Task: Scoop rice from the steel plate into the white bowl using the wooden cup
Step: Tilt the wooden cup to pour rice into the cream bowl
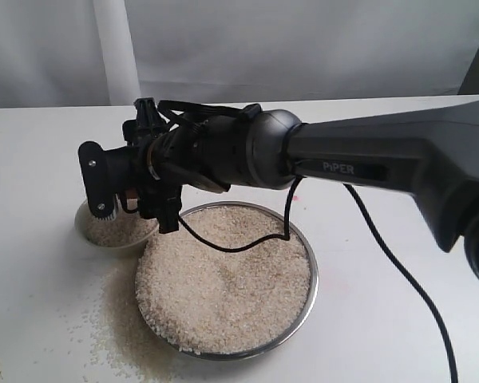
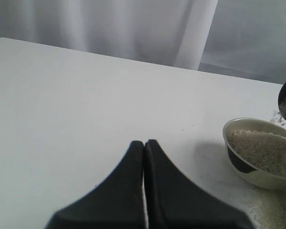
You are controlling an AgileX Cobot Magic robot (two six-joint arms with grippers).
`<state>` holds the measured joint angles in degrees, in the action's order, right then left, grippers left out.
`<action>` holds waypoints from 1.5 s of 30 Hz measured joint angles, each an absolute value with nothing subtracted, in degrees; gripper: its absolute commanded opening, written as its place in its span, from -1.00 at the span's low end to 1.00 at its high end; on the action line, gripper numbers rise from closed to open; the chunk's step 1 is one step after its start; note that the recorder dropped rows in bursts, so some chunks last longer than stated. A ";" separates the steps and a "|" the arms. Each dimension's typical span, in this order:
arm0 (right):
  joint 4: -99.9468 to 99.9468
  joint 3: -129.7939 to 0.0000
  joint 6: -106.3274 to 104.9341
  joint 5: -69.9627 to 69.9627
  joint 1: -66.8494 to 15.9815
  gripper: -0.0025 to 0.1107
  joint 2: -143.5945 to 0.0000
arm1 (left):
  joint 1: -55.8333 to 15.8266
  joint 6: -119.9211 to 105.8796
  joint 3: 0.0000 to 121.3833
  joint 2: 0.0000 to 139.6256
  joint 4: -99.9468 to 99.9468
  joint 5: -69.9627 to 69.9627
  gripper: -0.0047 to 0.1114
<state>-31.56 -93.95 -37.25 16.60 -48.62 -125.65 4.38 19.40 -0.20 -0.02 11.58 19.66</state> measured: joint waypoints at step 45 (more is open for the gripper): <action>-51.57 -94.89 -45.03 17.81 -50.36 -0.96 -125.98 | 4.38 19.40 -0.20 -0.02 11.58 19.66 -0.92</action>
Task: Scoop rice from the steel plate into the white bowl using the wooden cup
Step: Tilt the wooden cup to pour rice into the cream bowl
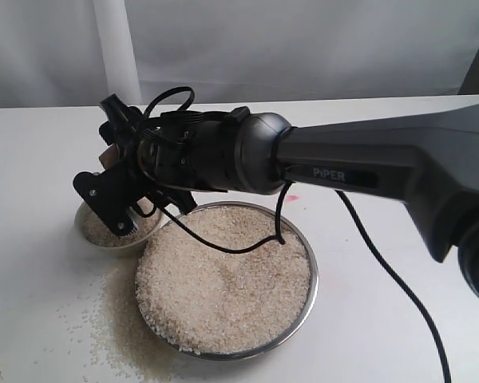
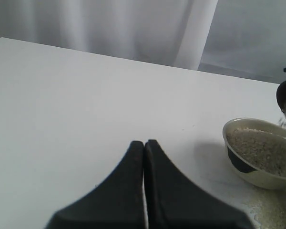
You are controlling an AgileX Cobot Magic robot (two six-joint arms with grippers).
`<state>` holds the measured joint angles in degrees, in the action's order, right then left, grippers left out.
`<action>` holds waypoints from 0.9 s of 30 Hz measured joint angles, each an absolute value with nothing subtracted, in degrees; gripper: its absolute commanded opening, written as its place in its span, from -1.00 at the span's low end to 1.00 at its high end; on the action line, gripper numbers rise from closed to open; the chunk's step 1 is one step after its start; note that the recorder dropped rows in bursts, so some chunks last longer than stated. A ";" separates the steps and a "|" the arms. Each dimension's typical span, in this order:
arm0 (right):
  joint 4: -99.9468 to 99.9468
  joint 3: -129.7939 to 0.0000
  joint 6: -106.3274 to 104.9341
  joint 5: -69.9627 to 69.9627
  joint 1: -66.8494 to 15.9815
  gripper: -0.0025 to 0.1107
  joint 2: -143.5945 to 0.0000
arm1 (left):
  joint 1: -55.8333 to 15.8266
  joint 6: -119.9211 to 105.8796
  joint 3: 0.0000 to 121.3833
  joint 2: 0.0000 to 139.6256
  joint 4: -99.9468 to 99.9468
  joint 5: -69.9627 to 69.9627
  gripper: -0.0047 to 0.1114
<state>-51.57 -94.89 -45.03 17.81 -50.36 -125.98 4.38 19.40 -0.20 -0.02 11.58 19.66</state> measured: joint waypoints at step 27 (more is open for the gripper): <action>-69.18 -94.89 -45.03 17.70 -51.22 -0.96 -125.98 | 4.38 19.40 -0.20 -0.02 11.58 19.66 -0.92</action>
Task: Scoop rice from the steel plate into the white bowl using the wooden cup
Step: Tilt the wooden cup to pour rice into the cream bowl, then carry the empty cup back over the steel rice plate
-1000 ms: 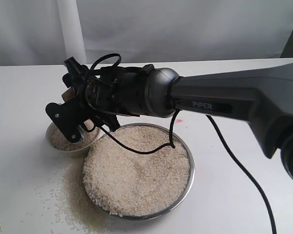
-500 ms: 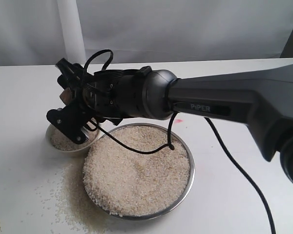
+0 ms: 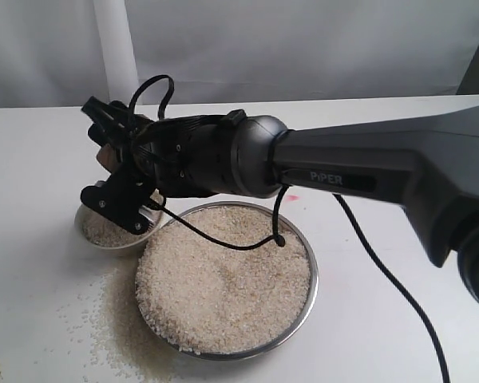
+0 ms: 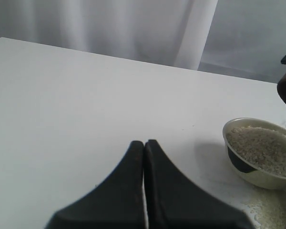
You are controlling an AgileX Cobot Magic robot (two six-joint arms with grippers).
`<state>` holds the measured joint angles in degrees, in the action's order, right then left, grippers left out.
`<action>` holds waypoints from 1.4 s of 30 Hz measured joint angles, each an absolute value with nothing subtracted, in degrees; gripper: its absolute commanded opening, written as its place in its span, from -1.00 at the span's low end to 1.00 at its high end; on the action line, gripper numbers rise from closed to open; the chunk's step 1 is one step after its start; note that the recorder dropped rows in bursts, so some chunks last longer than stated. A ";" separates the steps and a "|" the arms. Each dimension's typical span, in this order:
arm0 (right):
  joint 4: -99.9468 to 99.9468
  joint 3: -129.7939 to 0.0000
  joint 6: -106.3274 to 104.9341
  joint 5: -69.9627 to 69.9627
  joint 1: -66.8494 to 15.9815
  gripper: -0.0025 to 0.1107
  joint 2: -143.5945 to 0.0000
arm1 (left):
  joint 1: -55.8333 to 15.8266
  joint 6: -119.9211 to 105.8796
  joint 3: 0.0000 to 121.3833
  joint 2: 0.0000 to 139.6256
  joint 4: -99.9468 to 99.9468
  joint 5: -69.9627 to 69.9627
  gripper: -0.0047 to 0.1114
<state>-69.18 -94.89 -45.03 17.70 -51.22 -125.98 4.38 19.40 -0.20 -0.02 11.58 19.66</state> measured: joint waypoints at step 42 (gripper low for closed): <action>-50.34 -71.45 1.48 31.78 -52.51 -0.96 -96.56 | 4.38 19.40 -0.20 -0.02 11.58 19.66 -0.92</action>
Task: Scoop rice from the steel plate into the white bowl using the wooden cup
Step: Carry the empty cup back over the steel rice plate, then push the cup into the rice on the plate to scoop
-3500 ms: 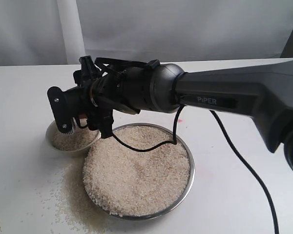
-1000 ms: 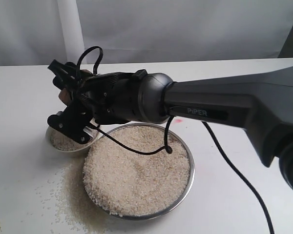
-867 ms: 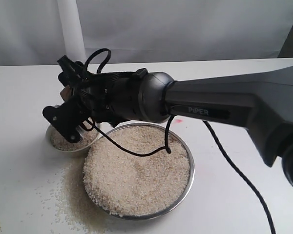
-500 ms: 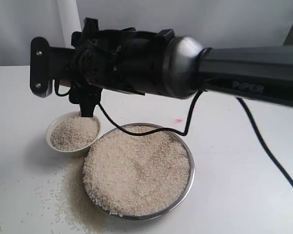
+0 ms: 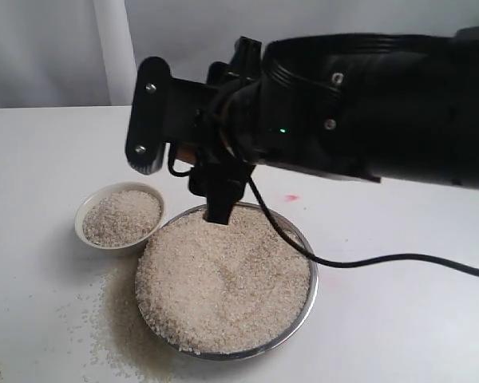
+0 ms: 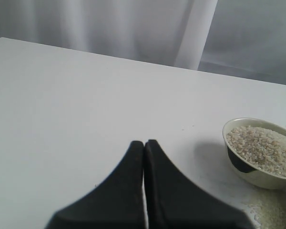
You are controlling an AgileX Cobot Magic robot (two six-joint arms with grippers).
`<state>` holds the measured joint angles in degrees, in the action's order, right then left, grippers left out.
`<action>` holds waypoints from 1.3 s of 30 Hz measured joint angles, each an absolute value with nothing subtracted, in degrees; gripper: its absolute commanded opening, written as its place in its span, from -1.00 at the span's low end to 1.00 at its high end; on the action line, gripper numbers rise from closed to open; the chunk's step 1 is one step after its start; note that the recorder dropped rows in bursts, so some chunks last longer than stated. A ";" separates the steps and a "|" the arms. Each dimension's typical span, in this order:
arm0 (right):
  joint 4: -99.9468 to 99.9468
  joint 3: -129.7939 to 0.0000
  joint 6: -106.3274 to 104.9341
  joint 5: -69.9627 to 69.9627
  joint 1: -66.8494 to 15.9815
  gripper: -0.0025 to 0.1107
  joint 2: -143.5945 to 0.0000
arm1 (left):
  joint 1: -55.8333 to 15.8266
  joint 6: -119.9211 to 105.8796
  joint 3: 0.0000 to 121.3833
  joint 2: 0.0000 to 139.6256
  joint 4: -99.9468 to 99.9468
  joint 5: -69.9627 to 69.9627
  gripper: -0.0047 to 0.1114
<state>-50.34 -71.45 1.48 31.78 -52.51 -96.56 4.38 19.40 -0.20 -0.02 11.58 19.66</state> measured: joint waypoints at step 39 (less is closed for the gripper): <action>-81.32 -67.60 -4.39 37.36 -51.73 -0.96 -120.50 | 4.38 19.40 -0.20 -0.02 11.58 19.66 -0.92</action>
